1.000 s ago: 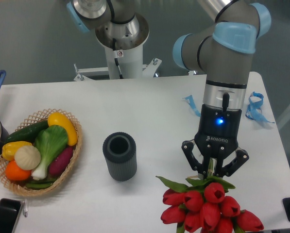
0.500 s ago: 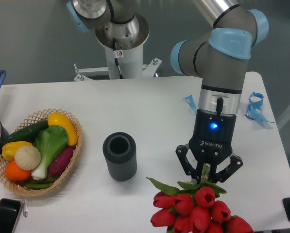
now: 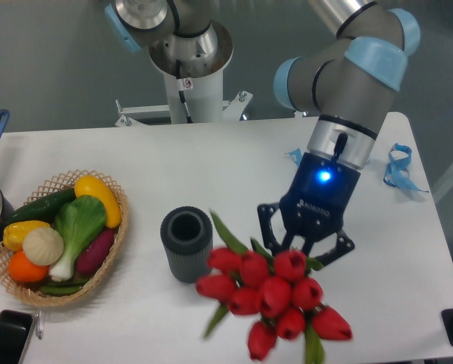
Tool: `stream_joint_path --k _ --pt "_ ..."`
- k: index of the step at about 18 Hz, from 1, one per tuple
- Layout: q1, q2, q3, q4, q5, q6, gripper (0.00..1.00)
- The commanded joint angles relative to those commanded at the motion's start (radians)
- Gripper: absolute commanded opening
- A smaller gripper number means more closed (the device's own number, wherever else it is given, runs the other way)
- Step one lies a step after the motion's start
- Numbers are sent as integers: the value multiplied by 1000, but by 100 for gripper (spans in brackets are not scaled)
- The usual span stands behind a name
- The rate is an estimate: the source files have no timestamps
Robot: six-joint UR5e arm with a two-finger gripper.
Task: Insert the flowers into the vase
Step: 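Carry the tulips toward the dark grey vase and over its opening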
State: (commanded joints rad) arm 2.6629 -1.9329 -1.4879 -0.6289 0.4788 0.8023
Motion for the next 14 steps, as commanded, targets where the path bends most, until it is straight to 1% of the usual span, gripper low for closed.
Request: stream_joint_path --k 3,4,6,9,11,12,14 --pt "3 57 -70 0 -72 6 21" --pt "3 89 -121 0 -81 26 21" --pt "5 115 -150 0 -103 37 21" --pt "-1 115 -164 0 -160 57 21" --pt "-11 115 -196 0 -186 124 21" --pt "-11 115 -221 0 -242 168 22" --pt "-11 115 -252 0 -273 228 22"
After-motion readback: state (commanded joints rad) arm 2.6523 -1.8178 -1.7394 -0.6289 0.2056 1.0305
